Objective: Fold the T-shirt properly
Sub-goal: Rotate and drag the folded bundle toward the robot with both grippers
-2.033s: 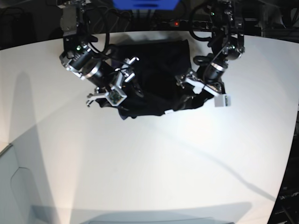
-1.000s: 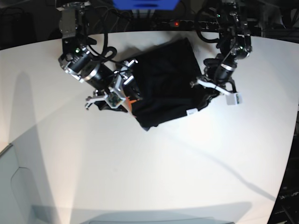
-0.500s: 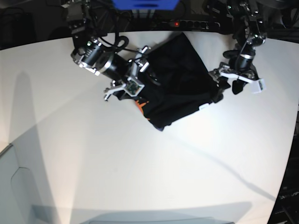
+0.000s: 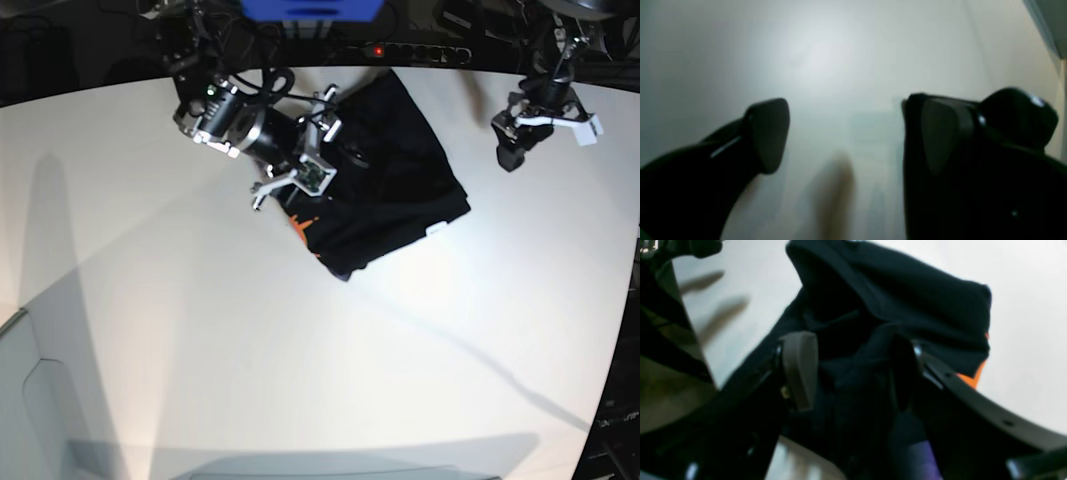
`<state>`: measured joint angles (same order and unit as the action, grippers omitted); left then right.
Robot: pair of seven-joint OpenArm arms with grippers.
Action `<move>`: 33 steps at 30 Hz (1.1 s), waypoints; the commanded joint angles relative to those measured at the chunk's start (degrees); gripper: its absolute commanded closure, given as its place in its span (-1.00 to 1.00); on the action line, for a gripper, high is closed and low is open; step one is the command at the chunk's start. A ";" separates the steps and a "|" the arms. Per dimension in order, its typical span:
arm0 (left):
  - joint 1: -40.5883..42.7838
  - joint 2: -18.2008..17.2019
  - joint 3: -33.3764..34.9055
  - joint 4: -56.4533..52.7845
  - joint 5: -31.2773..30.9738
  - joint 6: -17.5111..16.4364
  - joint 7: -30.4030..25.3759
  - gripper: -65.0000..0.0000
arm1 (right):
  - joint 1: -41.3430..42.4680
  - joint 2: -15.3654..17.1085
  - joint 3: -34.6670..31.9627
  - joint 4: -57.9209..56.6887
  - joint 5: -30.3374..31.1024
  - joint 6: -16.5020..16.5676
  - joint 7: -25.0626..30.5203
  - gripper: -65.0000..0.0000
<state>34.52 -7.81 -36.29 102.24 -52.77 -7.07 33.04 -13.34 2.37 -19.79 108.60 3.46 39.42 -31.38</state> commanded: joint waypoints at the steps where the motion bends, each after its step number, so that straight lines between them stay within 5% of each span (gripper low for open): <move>1: -0.90 -0.49 0.82 0.40 -0.72 -0.53 -0.90 -0.86 | 0.73 -0.13 0.06 -0.07 1.06 0.58 1.53 -0.10; 4: -3.09 -0.49 3.46 -1.88 -0.37 -0.53 -0.90 -0.86 | 0.99 0.13 0.06 -1.48 1.06 0.58 1.62 0.00; 9: -9.07 -0.93 8.29 -6.90 -0.37 -0.53 -0.90 -0.86 | -0.15 0.13 -0.21 -0.95 1.06 0.58 1.53 0.67; 12: -12.94 -1.02 11.90 -9.53 -0.37 -0.53 -0.90 -0.86 | -1.47 0.22 -0.21 -0.07 1.06 0.58 1.97 0.90; 26: -19.53 -2.78 16.38 -8.83 -0.90 -0.53 -0.90 -0.86 | -3.49 4.71 -8.82 3.45 1.06 0.58 1.44 0.88; 33: -13.38 -3.39 9.96 0.93 -0.98 -0.45 -0.90 -0.86 | -3.67 4.88 -7.51 3.98 1.06 0.58 1.44 0.38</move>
<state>21.21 -10.39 -26.06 102.15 -53.12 -7.07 33.39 -17.10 7.44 -27.51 111.31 3.46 39.44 -31.42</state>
